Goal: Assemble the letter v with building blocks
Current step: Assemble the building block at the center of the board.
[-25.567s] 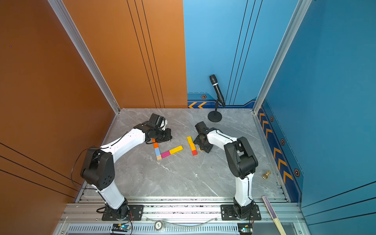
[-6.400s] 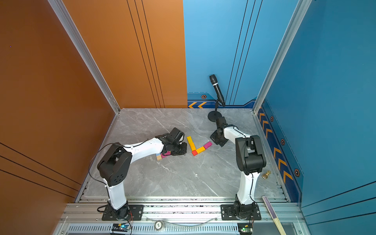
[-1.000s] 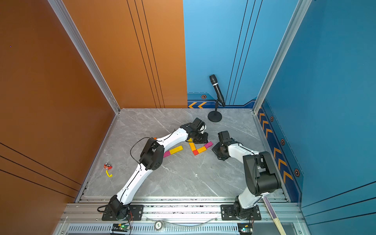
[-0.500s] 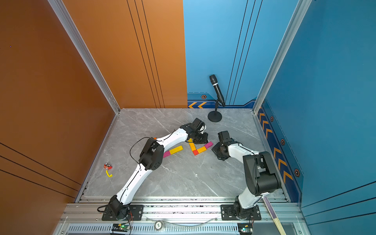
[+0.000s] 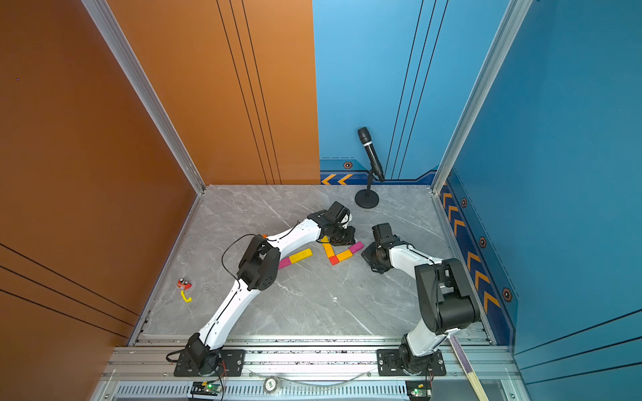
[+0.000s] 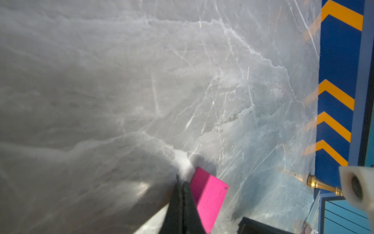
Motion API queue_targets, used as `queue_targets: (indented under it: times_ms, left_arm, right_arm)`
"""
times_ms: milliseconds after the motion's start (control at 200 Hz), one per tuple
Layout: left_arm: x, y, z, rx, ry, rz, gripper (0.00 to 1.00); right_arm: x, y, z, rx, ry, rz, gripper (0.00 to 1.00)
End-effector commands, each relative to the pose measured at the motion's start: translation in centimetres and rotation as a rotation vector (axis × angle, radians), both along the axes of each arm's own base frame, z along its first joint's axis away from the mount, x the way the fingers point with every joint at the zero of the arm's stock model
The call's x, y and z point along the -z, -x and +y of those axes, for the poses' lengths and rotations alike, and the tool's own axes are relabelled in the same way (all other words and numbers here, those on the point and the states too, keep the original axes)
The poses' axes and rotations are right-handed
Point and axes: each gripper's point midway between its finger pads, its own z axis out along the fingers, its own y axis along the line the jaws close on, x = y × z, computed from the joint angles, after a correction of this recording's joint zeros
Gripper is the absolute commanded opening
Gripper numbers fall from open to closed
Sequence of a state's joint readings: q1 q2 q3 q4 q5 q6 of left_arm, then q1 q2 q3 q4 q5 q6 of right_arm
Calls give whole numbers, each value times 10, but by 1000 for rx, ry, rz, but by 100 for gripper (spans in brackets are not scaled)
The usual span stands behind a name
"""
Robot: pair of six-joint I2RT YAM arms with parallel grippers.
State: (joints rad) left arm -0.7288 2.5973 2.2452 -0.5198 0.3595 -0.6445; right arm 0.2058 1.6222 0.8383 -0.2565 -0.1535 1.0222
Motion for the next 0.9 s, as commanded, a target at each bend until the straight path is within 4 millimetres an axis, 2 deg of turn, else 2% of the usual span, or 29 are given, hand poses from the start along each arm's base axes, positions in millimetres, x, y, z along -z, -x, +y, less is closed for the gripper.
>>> queue_targets:
  times_ms: [0,661,776,896]
  left_arm:
    - [19,22,3,26,-52,74,0]
    - [23,27,1,28,-57,83,0]
    - [23,20,6,5,-67,76,0]
    - [13,6,11,-29,-58,53,0]
  right_arm:
    - [5,3,-1,9,2,16,0]
    - [7,3,-1,11,3,18,0]
    - [8,2,-3,17,9,18,0]
    - [10,-5,-3,18,6,13,0]
